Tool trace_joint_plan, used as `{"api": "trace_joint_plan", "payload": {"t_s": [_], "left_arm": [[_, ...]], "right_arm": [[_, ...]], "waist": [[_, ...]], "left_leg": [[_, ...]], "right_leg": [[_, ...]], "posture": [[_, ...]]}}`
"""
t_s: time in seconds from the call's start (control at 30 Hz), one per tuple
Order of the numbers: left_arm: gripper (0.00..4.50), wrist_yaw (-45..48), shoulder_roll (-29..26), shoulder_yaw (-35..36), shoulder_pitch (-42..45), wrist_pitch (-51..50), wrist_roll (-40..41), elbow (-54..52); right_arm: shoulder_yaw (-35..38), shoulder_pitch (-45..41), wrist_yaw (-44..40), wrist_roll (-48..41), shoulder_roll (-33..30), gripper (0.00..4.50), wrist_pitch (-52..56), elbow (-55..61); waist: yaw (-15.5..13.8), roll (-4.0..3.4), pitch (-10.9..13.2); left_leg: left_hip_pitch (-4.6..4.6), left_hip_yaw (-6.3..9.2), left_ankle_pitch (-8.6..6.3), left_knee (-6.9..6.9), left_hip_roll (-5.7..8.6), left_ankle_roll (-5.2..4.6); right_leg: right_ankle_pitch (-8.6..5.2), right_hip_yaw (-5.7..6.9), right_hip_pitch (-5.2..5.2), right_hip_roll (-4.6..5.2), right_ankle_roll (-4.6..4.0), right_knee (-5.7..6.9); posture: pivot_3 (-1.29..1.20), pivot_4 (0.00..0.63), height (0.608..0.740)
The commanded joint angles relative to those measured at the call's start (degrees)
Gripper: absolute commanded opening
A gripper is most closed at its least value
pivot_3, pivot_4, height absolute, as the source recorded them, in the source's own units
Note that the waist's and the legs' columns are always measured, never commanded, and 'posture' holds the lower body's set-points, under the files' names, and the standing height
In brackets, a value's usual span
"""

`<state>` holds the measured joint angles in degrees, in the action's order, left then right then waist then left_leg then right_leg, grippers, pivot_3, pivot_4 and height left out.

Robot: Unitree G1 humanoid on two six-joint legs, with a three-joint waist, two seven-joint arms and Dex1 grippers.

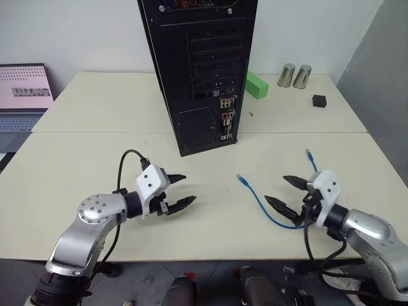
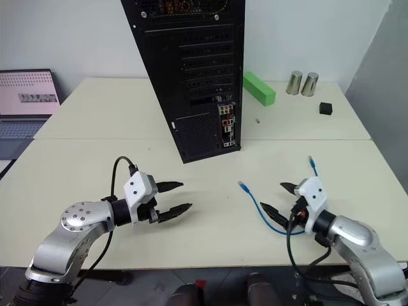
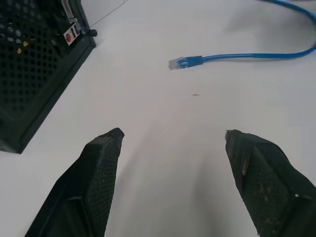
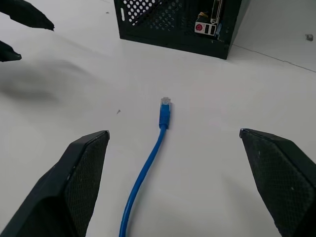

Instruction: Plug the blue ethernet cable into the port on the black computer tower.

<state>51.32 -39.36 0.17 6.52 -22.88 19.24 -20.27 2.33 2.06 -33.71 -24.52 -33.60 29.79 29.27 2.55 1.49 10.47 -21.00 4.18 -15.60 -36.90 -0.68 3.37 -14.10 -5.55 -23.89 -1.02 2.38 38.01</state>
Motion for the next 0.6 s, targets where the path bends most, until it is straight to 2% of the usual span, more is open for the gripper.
{"api": "trace_joint_plan", "payload": {"t_s": [0.03,0.2,0.37,0.4,0.43,0.5,0.6], "left_arm": [[3.55,3.48,-1.97,-0.84,1.59,-0.17,1.52,-1.48],[3.55,6.64,-3.78,-2.34,4.98,1.59,0.28,0.05],[3.55,6.69,-3.16,-3.15,6.4,1.66,0.02,0.17],[3.55,6.79,-3.09,-3.23,6.41,1.71,0.08,0.14],[3.55,6.85,-3.05,-3.28,6.42,1.74,0.11,0.15],[3.55,6.92,-3.04,-3.32,6.46,1.84,0.12,0.2],[3.55,6.93,-3.02,-3.4,6.6,1.98,0.09,0.39]], "right_arm": [[-4.89,-3.29,2.11,4.3,2.75,4.48,-0.89,-3.88],[-10.85,-9.82,6.23,10.58,8.36,4.48,-0.85,-14.14],[-12.7,-11.46,7.82,14.18,10.28,4.48,-0.7,-17.05],[-12.97,-11.52,8.09,14.62,10.52,4.12,-0.49,-17.07],[-13.23,-11.59,8.3,15.0,10.74,4.04,-0.36,-17.08],[-13.52,-11.59,8.36,15.53,11.05,3.62,0.09,-16.89],[-13.56,-11.36,8.35,15.95,11.42,2.76,0.84,-16.47]], "waist": [[0.15,0.02,0.01],[0.52,0.05,0.04],[0.57,0.06,0.04],[0.61,0.06,0.04],[0.64,0.06,0.04],[0.65,0.06,0.04],[0.66,0.06,0.04]], "left_leg": [[0.01,0.0,0.0,0.01,-0.01,0.0],[-0.01,0.0,0.0,-0.01,0.0,0.0],[-0.04,0.01,0.0,0.0,0.02,0.0],[-0.05,0.01,-0.01,0.0,0.01,-0.01],[-0.05,0.01,-0.01,0.0,0.01,-0.01],[-0.03,0.03,-0.01,0.0,0.0,-0.01],[0.03,0.04,-0.01,-0.01,0.0,-0.02]], "right_leg": [[0.0,0.0,0.0,-0.01,0.0,0.0],[0.0,0.01,-0.02,0.0,0.0,0.01],[0.0,0.01,-0.04,0.01,-0.01,0.0],[0.0,0.0,-0.04,0.01,-0.01,-0.01],[0.0,0.0,-0.04,0.01,-0.01,-0.01],[0.01,0.02,-0.04,0.01,-0.01,0.02],[0.01,0.02,0.0,0.0,-0.01,0.07]], "posture": [[0.0,0.15,0.74],[0.0,0.15,0.74],[0.0,0.15,0.74],[0.0,0.15,0.74],[0.0,0.15,0.74],[0.0,0.15,0.74],[0.0,0.15,0.74]]}}
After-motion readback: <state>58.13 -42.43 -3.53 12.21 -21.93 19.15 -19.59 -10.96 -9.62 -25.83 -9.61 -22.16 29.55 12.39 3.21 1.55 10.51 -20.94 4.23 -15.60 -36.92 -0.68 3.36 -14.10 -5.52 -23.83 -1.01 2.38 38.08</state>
